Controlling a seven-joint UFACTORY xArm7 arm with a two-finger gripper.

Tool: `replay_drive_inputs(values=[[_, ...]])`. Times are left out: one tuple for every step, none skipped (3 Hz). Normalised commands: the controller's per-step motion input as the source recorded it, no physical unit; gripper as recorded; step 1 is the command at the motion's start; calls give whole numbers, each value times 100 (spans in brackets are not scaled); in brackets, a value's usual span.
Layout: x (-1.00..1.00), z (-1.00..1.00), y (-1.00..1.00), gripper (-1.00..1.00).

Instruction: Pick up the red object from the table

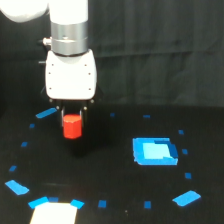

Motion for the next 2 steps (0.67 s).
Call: replay_drive_inputs(values=[[0, 97, 2, -98], [5, 100, 8, -77]])
